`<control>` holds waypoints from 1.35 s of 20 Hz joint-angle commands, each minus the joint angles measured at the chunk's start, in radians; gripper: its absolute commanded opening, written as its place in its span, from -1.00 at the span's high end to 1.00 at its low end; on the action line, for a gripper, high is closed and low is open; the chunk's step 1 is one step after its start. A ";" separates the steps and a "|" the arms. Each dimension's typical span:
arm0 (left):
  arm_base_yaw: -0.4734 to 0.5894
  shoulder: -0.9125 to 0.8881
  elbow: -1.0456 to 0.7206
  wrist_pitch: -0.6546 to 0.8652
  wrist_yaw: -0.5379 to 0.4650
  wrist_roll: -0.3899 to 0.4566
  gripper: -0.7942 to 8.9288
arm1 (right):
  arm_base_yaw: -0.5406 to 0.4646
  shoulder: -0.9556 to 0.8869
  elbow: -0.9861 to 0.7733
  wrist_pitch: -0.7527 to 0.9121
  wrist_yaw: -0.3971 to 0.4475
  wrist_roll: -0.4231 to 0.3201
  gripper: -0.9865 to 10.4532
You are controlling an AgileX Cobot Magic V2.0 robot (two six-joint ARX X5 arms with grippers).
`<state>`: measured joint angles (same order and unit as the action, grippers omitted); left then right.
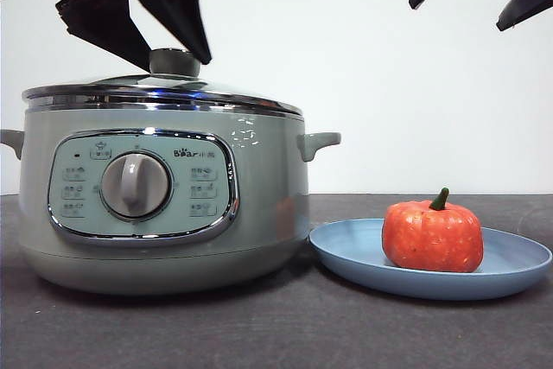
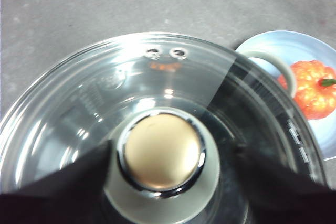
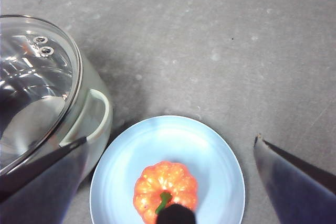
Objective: Take the pumpkin out from the steamer,put the pumpkin in the blue plate,close the lid
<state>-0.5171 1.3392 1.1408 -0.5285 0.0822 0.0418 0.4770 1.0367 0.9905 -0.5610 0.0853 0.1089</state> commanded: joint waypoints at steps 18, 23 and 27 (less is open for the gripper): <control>-0.008 -0.392 -0.019 -0.145 -0.070 0.023 0.85 | 0.004 -0.175 -0.135 0.180 -0.001 -0.042 0.85; -0.008 -0.600 -0.232 -0.033 -0.145 0.021 0.85 | 0.004 -0.345 -0.383 0.409 0.003 -0.009 0.85; -0.008 -0.744 -0.370 -0.008 -0.158 0.035 0.85 | 0.004 -0.390 -0.442 0.426 0.002 0.008 0.85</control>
<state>-0.5205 0.6132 0.7898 -0.5468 -0.0723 0.0601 0.4782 0.6460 0.5568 -0.1467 0.0853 0.0990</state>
